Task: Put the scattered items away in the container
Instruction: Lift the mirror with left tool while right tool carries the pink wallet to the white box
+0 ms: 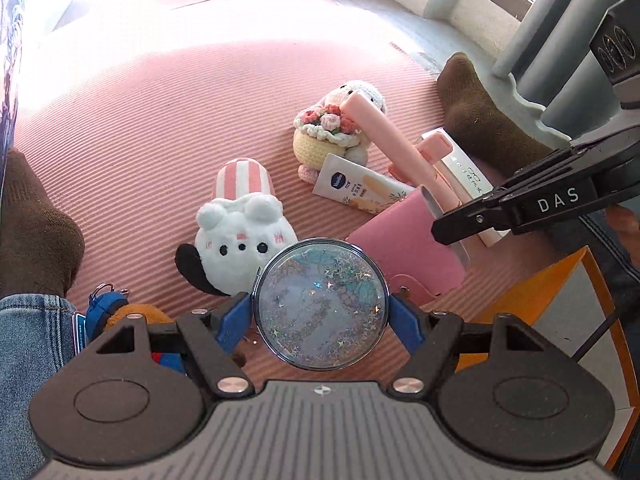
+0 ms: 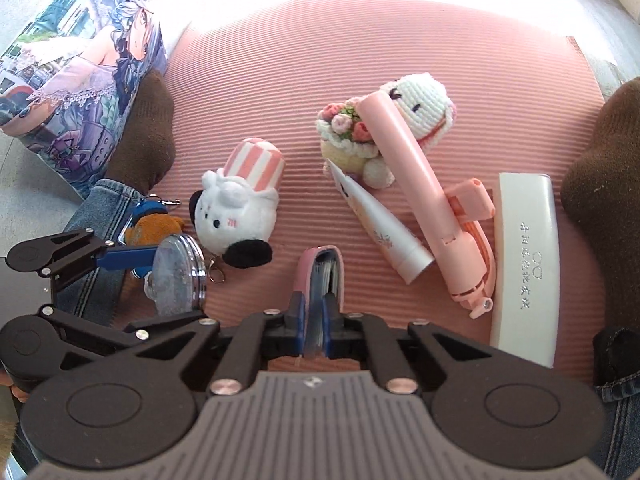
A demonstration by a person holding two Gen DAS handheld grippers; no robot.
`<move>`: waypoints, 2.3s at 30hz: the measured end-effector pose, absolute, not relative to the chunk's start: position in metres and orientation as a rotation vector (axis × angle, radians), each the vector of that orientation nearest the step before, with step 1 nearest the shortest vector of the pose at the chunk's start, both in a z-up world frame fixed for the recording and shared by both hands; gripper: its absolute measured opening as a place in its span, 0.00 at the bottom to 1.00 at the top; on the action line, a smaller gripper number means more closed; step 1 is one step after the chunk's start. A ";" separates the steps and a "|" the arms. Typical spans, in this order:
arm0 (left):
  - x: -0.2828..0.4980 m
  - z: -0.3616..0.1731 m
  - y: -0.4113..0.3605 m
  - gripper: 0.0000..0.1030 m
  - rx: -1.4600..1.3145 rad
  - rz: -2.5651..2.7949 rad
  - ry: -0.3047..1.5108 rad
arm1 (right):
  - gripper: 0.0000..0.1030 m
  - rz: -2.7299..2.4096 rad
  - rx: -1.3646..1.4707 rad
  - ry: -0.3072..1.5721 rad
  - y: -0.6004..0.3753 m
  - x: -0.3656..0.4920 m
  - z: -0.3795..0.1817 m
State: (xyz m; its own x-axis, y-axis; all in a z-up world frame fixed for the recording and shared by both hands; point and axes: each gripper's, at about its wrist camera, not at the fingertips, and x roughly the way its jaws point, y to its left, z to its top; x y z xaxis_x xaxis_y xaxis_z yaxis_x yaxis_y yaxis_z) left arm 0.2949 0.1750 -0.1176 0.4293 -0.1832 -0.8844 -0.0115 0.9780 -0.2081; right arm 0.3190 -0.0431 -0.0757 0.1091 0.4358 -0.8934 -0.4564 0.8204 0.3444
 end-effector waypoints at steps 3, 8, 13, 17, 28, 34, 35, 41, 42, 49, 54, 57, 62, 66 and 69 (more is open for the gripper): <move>0.298 -0.122 0.171 0.84 -0.195 -0.116 1.127 | 0.08 0.704 0.003 1.309 -0.035 0.318 -0.071; 0.300 -0.127 0.172 0.84 -0.199 -0.104 1.143 | 0.00 0.760 0.001 1.316 -0.018 0.316 -0.072; 0.300 -0.130 0.175 0.84 -0.227 -0.104 1.146 | 0.04 0.772 -0.018 1.303 -0.017 0.316 -0.071; 0.301 -0.129 0.170 0.84 -0.221 -0.104 1.140 | 0.05 0.783 -0.072 1.262 -0.017 0.310 -0.068; 0.302 -0.129 0.169 0.84 -0.216 -0.091 1.147 | 0.31 0.802 -0.116 1.160 -0.020 0.302 -0.057; 0.301 -0.129 0.170 0.84 -0.210 -0.085 1.148 | 0.37 0.770 -0.112 1.149 -0.018 0.306 -0.062; 0.301 -0.129 0.170 0.84 -0.209 -0.084 1.150 | 0.37 0.763 -0.112 1.150 -0.017 0.307 -0.064; 0.298 -0.128 0.175 0.84 -0.204 -0.071 1.154 | 0.36 0.730 -0.102 1.188 -0.007 0.313 -0.078; 0.297 -0.127 0.176 0.84 -0.204 -0.067 1.155 | 0.36 0.721 -0.106 1.194 -0.006 0.314 -0.080; 0.289 -0.119 0.184 0.84 -0.207 -0.043 1.146 | 0.24 0.707 -0.115 1.196 -0.003 0.313 -0.085; 0.278 -0.107 0.183 0.84 -0.203 -0.029 1.125 | 0.17 0.689 -0.109 1.174 -0.010 0.308 -0.078; 0.271 -0.097 0.180 0.84 -0.198 -0.021 1.111 | 0.17 0.681 -0.084 1.148 -0.019 0.301 -0.067; 0.254 -0.078 0.170 0.84 -0.185 -0.013 1.075 | 0.17 0.673 -0.052 1.062 -0.036 0.278 -0.036; 0.235 -0.062 0.159 0.84 -0.171 -0.006 1.043 | 0.17 0.680 -0.002 0.989 -0.055 0.251 -0.005; 0.220 -0.050 0.151 0.84 -0.158 0.001 1.020 | 0.17 0.693 0.052 0.943 -0.073 0.227 0.017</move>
